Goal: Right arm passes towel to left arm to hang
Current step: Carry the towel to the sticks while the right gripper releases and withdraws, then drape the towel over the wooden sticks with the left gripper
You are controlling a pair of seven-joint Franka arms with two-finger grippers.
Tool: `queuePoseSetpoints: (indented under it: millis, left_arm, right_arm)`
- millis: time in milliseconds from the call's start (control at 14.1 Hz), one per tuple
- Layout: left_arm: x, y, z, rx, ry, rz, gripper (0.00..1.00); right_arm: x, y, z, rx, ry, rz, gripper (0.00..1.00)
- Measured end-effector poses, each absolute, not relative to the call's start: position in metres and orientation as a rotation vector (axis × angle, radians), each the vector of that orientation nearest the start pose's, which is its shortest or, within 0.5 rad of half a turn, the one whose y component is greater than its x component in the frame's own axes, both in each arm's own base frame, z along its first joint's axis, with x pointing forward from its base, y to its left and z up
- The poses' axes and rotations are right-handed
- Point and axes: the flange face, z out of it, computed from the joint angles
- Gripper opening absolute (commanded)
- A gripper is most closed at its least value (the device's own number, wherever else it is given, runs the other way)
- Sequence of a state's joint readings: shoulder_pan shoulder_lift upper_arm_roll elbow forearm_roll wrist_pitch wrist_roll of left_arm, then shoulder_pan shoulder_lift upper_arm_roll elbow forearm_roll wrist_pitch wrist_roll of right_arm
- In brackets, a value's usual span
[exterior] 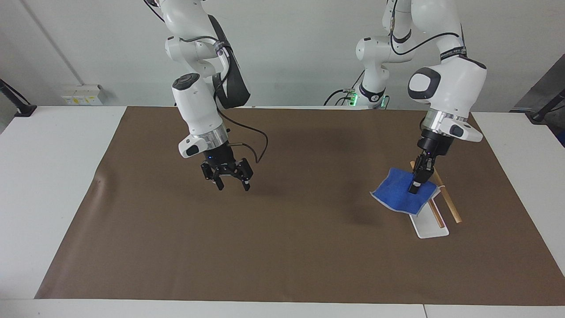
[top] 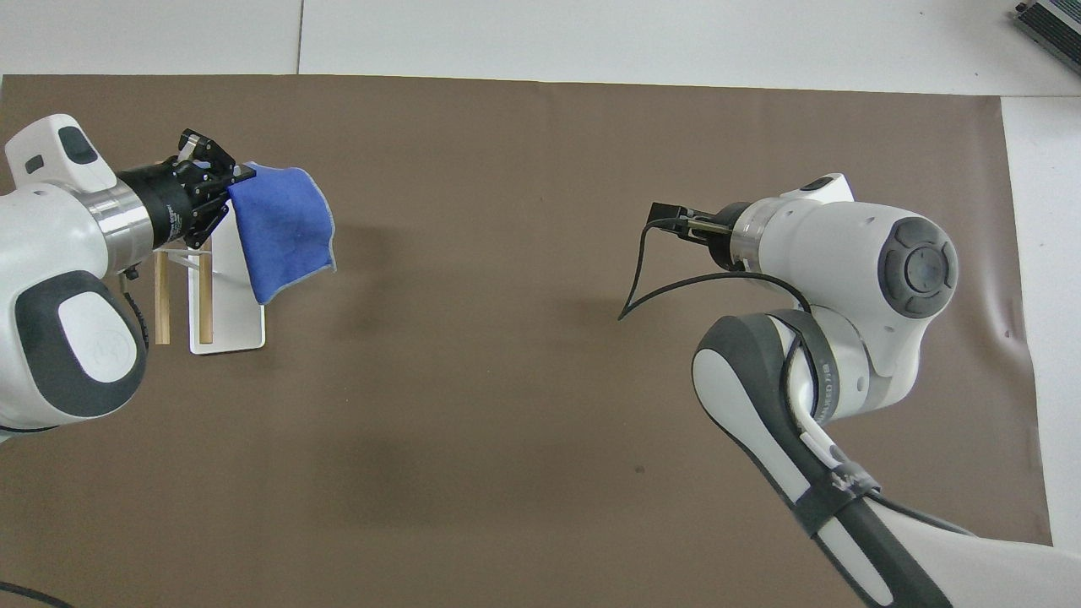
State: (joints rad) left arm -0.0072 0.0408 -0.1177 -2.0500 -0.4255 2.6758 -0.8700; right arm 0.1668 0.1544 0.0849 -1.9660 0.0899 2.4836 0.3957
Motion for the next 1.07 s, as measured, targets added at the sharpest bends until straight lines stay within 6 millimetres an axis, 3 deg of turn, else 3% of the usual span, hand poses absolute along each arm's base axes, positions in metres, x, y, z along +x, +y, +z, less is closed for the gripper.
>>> queuePoseSetpoints:
  millis: [142, 497, 781, 1065]
  left_arm:
    - [0.601, -0.029, 0.479, 2.222, 1.317, 0.510, 0.00]
    - [0.601, 0.024, 0.470, 2.309, 1.256, 0.581, 0.00]
    - [0.597, 0.065, 0.468, 2.321, 1.279, 0.619, 0.00]
    - [0.593, 0.084, 0.462, 2.344, 1.277, 0.630, 0.00]
  right_arm:
    - [0.596, 0.140, 0.462, -2.969, 0.272, -0.411, 1.00]
    - [0.573, 0.107, 0.541, -3.017, 0.324, -0.310, 1.00]
    - [0.567, 0.089, 0.581, -3.030, 0.364, -0.264, 1.00]
    - [0.561, 0.061, 0.620, -3.054, 0.385, -0.192, 1.00]
